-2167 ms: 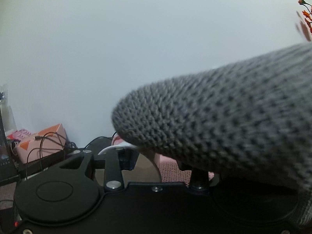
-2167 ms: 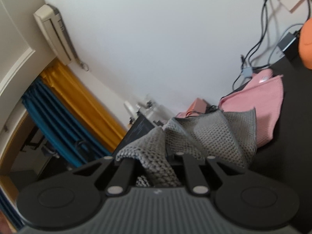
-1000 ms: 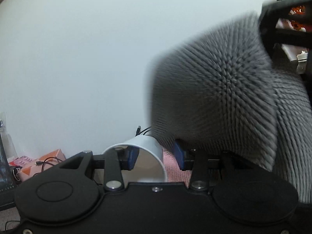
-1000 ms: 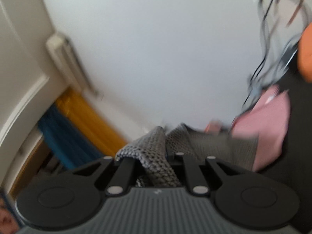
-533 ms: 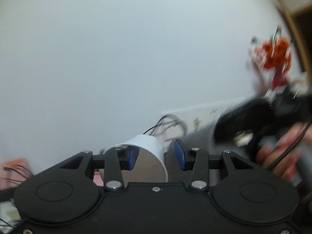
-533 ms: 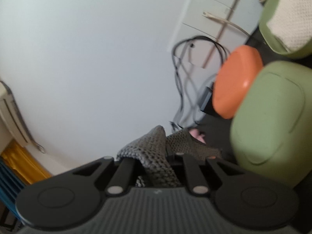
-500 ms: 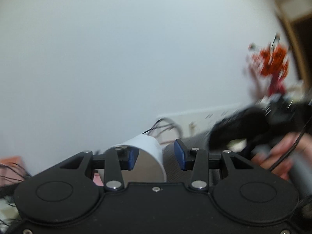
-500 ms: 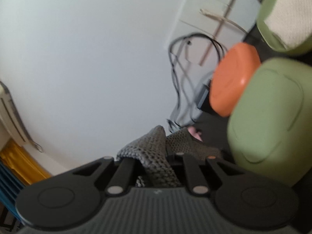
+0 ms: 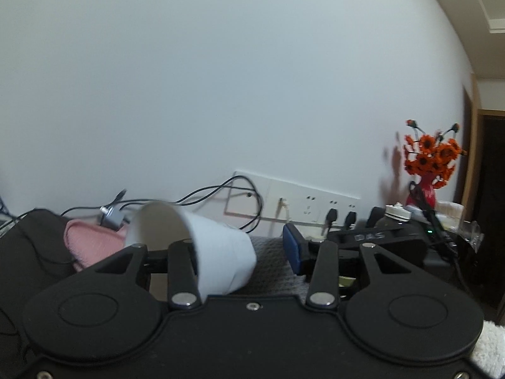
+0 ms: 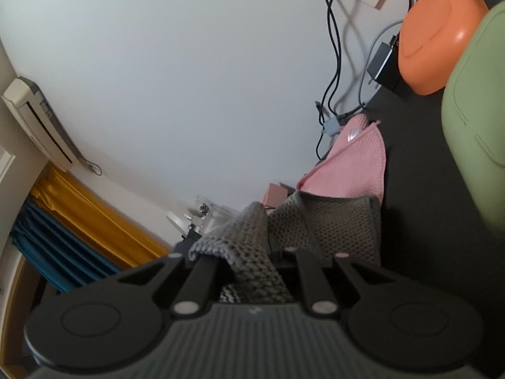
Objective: Clean container
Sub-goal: 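Pull the right tool with the towel away from the cup, then lower the white cup held in the left tool toward the table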
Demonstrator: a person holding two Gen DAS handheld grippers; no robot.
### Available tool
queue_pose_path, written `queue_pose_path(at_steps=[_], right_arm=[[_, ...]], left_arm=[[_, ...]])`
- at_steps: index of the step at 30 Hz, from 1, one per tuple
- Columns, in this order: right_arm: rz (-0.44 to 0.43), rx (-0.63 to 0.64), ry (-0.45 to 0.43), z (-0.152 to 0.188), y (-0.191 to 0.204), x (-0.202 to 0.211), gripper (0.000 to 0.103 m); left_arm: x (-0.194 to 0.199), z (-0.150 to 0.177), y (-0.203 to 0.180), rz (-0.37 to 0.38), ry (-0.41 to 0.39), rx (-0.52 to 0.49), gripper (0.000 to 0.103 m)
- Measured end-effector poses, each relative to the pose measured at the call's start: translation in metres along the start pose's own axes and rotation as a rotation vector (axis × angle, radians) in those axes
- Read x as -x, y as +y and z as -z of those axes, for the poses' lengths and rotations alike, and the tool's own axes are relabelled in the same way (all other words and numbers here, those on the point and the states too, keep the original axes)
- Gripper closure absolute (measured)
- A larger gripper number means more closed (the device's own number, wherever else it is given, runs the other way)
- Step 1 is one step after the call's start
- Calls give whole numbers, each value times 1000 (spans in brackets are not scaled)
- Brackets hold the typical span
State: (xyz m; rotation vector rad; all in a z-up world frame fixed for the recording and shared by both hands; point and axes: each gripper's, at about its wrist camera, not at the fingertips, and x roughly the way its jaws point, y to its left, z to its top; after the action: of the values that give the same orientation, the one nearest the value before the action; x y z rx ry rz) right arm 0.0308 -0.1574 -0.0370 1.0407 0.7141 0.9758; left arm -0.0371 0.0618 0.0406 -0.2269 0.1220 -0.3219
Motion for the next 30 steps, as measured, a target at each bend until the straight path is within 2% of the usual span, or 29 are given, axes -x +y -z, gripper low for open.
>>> queue_pose_path(at_steps=[3,8,14,18,22,26,28,30], right_arm=[[-3,-19,-1,-5,-5,-3,92],[16,-25,-1,-8,-7,-4,92],[28,-11,-8,-7,-4,-3,92],[26,-8,-5,-6,-4,-5,92],[15,0,1,-5,-3,-7,92],[8,19,13,-3,0,-11,92],[7,29,16,-2,1,-12,92],[9,39,13,-2,3,-12,92]], left_arm=[[-2,5,2,-17,9,-14,56],[1,14,0,-49,-19,-104,54],[7,12,-1,-64,-14,-118,52],[7,5,-4,-152,12,-106,20],[13,-4,2,-125,20,-49,20],[18,-7,0,-161,-10,-79,23],[20,-7,-1,-173,-29,-90,29],[25,-9,-1,-169,-38,-88,40]])
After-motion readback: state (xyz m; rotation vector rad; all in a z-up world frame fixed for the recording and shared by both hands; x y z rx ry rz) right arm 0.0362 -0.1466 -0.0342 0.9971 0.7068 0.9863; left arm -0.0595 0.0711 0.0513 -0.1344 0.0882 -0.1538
